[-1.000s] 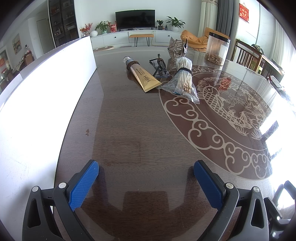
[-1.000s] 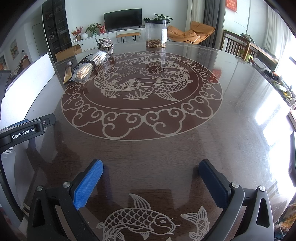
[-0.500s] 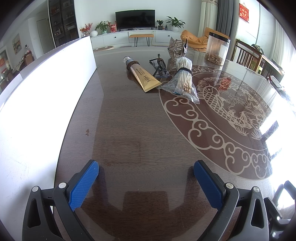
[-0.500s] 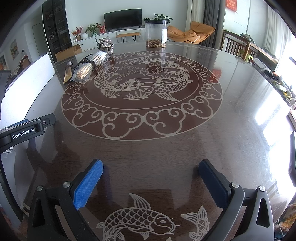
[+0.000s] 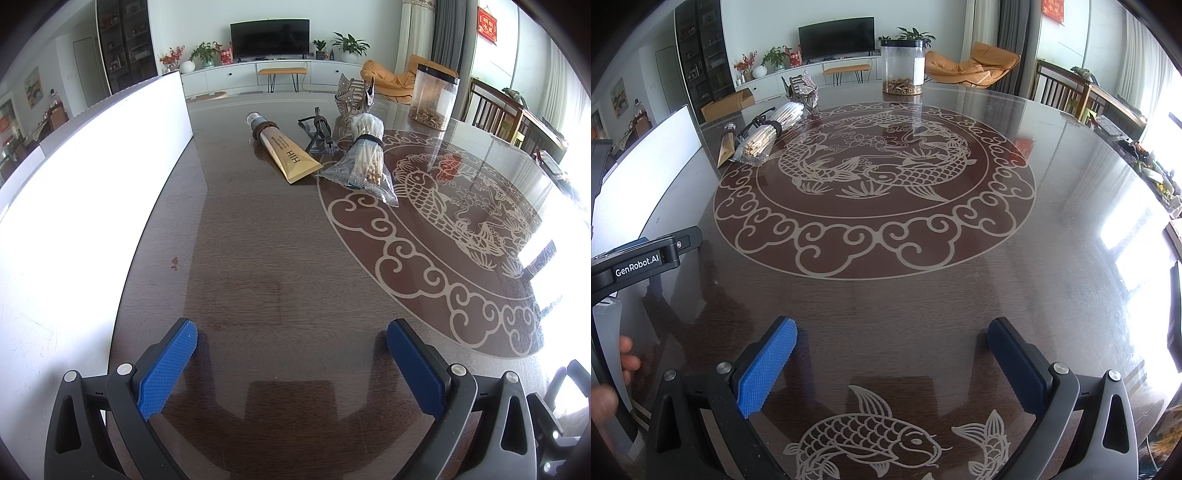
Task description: Organize objects
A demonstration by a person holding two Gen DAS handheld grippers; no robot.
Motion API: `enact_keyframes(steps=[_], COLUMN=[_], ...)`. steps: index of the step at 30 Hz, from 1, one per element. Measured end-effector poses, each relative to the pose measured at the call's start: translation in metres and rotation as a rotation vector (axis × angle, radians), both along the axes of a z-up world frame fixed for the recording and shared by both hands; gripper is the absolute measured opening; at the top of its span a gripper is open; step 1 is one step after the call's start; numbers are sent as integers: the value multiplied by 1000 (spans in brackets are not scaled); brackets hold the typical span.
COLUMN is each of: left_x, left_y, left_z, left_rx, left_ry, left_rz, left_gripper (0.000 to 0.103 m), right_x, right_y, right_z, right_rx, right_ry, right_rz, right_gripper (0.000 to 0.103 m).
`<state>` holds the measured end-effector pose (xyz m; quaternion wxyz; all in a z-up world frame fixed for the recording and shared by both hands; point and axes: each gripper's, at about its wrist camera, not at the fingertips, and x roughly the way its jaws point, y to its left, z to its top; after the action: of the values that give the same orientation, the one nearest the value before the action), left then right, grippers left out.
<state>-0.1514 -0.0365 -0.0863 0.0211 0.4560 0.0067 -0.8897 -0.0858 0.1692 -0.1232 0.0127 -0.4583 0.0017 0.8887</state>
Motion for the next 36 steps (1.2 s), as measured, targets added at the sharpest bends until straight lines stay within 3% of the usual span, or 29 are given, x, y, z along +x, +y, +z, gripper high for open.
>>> enact_keyframes(steps=[3, 8, 11, 15, 16, 19, 24, 26, 29, 36], left_x=[0, 12, 24, 25, 26, 27, 26, 26, 26, 26], left_y=[0, -7, -12, -13, -13, -14, -14, -14, -14, -14], left_z=[0, 2, 0, -1, -1, -2, -2, -2, -1, -1], left_rx=[0, -1, 5, 2, 2, 2, 1, 1, 1, 1], left_ry=[-2, -54, -5, -4, -3, -1, 0, 0, -1, 0], left_rz=[-2, -92, -128, -124, -123, -123, -121, -121, -121, -121], left_gripper=[103, 103, 103, 103, 103, 103, 103, 103, 103, 103], right_x=[0, -5, -43, -111, -131, -186, -247, -255, -246, -170], right_y=[0, 3, 3, -31, -44, -90, -122, -117, -93, -10], right_z=[0, 2, 11, 48, 55, 62, 34, 22, 19, 17], right_rx=[-1, -13, -69, -113, -136, -146, -148, -168, -221, -183], right_ry=[0, -25, -75, -6, 3, 13, -69, -95, -87, -64], right_rz=[0, 33, 108, 280, 330, 422, 376, 358, 333, 286], right_gripper=[103, 103, 103, 103, 100, 77, 61, 35, 27, 27])
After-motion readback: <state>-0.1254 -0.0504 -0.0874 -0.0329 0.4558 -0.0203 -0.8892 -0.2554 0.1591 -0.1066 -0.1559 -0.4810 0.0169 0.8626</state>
